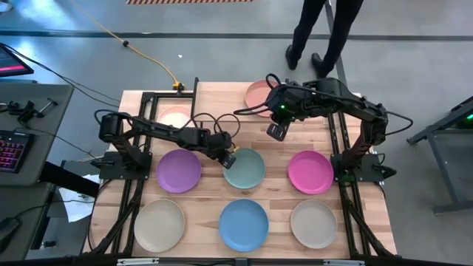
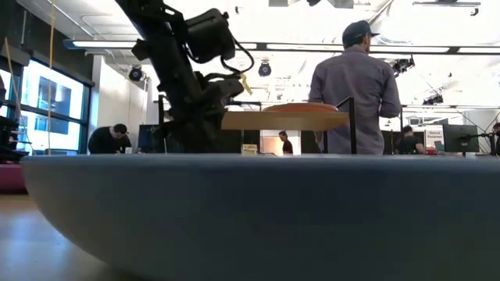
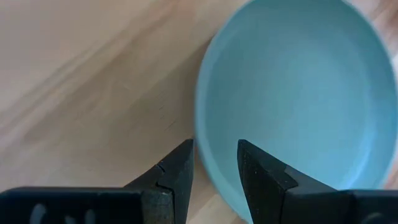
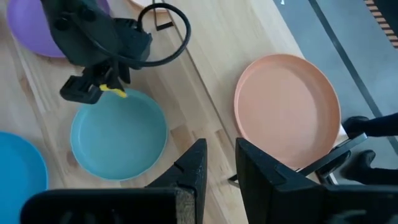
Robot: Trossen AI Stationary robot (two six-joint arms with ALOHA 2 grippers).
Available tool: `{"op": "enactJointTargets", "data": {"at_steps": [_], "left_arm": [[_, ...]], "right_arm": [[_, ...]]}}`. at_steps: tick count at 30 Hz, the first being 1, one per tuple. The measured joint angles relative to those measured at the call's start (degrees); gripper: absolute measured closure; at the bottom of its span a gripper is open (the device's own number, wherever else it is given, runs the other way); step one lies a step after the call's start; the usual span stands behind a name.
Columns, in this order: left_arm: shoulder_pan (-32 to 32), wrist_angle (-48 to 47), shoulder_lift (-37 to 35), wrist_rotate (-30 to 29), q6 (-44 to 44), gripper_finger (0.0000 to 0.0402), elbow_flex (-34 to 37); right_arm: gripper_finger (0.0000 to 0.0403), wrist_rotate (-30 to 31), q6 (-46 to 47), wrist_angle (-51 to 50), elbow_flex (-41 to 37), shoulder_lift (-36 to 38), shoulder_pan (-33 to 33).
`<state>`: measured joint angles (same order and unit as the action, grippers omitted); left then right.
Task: Place and stack plates onto a shelf
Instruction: Stack the light green plate on top of the orange plate on the shelf
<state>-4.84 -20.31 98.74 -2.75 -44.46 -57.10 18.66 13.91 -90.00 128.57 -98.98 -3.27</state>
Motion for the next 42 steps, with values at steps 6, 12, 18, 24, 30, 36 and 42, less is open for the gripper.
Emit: {"op": "enactJointTargets", "data": {"at_steps": [6, 12, 18, 24, 30, 36, 42], "left_arm": [[0.00, 0.93, 2.14, 0.25, -1.40, 0.0288, -0.02], [0.00, 1.16, 3.74, 0.64, -1.90, 0.0288, 0.00], [-0.02, 1.28, 3.71, 0.64, -1.93, 0.0289, 0.00], [-0.35, 1.15, 4.07, 0.64, -1.93, 0.0301, 0.00], [-0.35, 1.09, 5.17, 0.79, -1.93, 0.0311, 0.00], [-0.16, 1.13, 7.02, 0.88, -1.93, 0.0336, -0.22], [-0.13, 1.42, 5.61, 0.70, -1.72, 0.0389, 0.01]], "right_arm": [[0.0338, -0.16, -0.92, 0.00, 0.00, -0.02, 0.00], [0.0338, -0.14, -1.37, 0.00, -0.02, -0.02, 0.00], [0.0338, -0.20, -2.00, 0.00, -0.02, -0.02, 0.00], [0.0338, -0.20, -1.99, 0.00, -0.02, -0.02, 0.00], [0.0338, -0.21, -1.99, 0.00, -0.02, -0.02, 0.00], [0.0338, -0.22, -1.99, 0.00, -0.02, -0.02, 0.00], [0.0338, -0.22, -1.99, 0.00, -0.02, -0.02, 0.00]]}}
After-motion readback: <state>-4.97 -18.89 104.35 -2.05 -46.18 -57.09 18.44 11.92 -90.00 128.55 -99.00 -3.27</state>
